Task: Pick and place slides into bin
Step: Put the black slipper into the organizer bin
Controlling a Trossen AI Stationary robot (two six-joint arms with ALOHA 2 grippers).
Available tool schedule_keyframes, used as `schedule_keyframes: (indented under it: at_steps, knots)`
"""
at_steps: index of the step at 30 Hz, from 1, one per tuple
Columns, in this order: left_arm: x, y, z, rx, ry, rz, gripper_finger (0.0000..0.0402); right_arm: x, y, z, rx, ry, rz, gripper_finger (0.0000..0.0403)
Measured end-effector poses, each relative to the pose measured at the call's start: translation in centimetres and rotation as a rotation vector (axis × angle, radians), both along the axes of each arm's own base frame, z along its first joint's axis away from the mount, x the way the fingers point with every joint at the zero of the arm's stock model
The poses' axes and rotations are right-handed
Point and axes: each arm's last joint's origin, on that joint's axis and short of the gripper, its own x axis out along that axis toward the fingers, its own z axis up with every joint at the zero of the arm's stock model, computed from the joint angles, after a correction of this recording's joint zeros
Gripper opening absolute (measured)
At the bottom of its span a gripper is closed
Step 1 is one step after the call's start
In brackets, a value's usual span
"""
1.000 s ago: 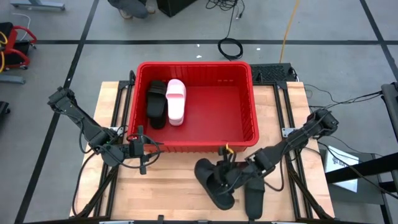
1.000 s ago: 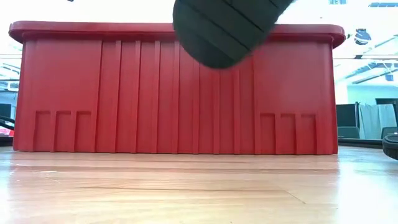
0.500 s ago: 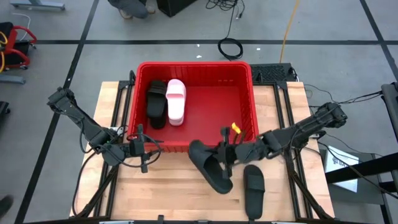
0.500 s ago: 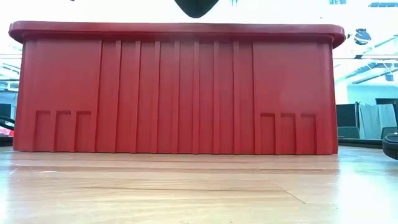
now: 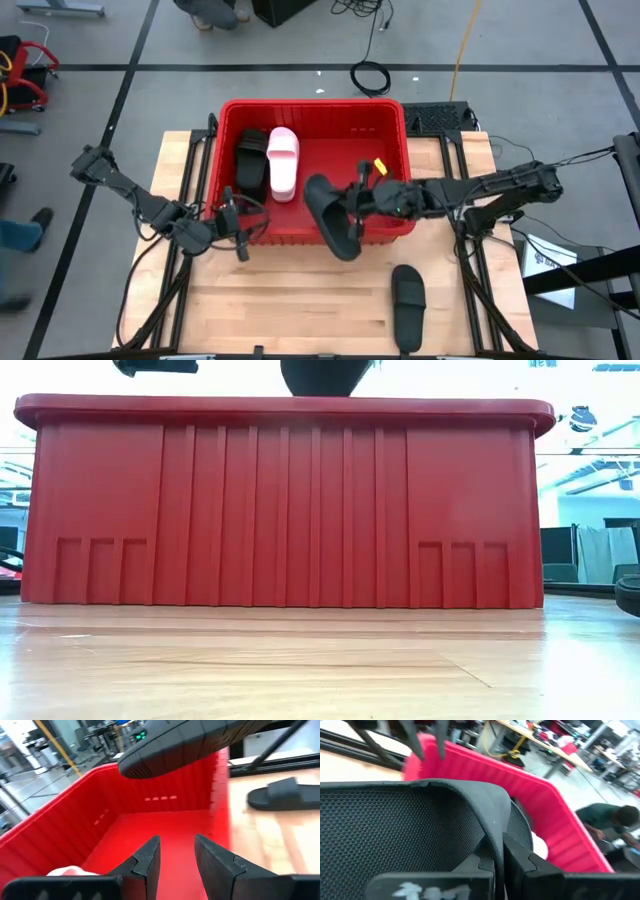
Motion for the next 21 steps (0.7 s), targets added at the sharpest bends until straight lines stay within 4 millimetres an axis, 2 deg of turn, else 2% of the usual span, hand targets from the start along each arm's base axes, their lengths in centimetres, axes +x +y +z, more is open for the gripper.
schedule_keyframes:
  at_steps: [7, 11, 15, 21]
  knots:
    - [-0.3, 3.4, 1.7, -0.044, -0.096, 0.138, 0.0127, 0.3, -5.0, -0.3, 0.003, 0.045, -0.058, 0.0004]
    - [-1.0, 5.4, 2.9, -0.033, -0.135, 0.091, 0.0127, 0.2, -7.5, -0.4, -0.015, 0.057, -0.120, 0.0004]
    - [-1.7, 7.0, 3.7, -0.036, -0.172, 0.091, 0.0127, -0.1, -9.6, -0.4, -0.039, 0.069, -0.173, 0.0004]
    - [-1.7, 8.8, 3.7, -0.015, -0.158, 0.137, 0.0127, 0.0, -12.2, -1.1, -0.062, 0.101, -0.241, 0.0004]
